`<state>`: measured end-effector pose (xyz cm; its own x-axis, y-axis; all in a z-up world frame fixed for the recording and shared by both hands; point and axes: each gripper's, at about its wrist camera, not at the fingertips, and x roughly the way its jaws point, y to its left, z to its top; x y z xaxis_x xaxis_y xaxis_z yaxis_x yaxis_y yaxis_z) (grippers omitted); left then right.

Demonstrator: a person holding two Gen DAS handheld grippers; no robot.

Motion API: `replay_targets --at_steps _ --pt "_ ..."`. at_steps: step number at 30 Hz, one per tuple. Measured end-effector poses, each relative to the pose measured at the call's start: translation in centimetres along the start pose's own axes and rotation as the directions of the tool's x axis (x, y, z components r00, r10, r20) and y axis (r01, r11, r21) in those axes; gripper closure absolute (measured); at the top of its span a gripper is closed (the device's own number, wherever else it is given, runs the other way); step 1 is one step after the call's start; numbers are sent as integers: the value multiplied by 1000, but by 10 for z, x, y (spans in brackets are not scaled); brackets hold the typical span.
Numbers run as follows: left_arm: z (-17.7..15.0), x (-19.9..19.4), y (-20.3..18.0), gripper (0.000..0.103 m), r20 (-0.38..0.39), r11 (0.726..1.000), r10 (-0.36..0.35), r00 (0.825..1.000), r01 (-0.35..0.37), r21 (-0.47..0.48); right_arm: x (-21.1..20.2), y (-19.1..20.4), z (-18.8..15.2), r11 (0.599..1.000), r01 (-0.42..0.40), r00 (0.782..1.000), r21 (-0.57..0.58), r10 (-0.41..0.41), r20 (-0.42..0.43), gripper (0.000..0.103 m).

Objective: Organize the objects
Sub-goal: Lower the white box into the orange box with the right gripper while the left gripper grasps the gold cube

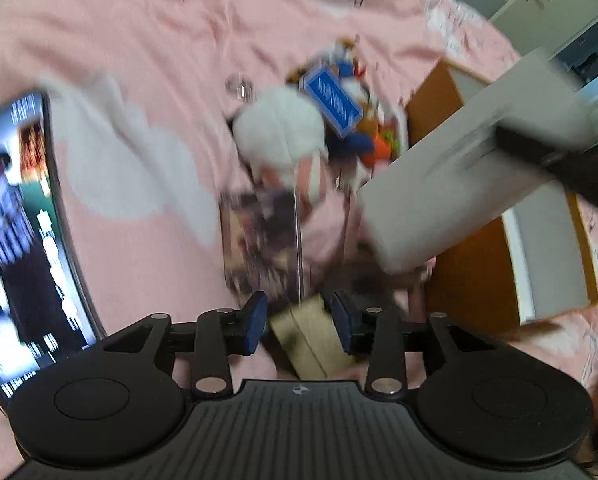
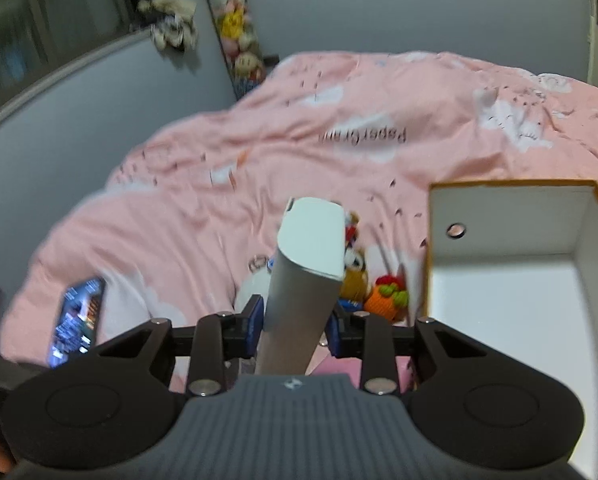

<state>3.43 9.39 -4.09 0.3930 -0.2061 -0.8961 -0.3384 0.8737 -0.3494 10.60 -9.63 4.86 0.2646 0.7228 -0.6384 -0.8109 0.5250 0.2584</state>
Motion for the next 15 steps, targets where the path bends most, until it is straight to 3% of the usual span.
replay_targets --at_steps 4,9,15 --pt "-6 17 -12 45 -61 1000 22 998 -21 22 -38 -15 4 1000 17 998 26 -19 58 70" --pt "-9 30 -26 29 -61 997 61 996 -58 49 -71 -37 -2 996 73 991 56 -79 110 71" --pt "-9 43 -32 21 -83 994 93 992 -88 58 -96 -72 -8 985 85 987 150 -104 120 72"
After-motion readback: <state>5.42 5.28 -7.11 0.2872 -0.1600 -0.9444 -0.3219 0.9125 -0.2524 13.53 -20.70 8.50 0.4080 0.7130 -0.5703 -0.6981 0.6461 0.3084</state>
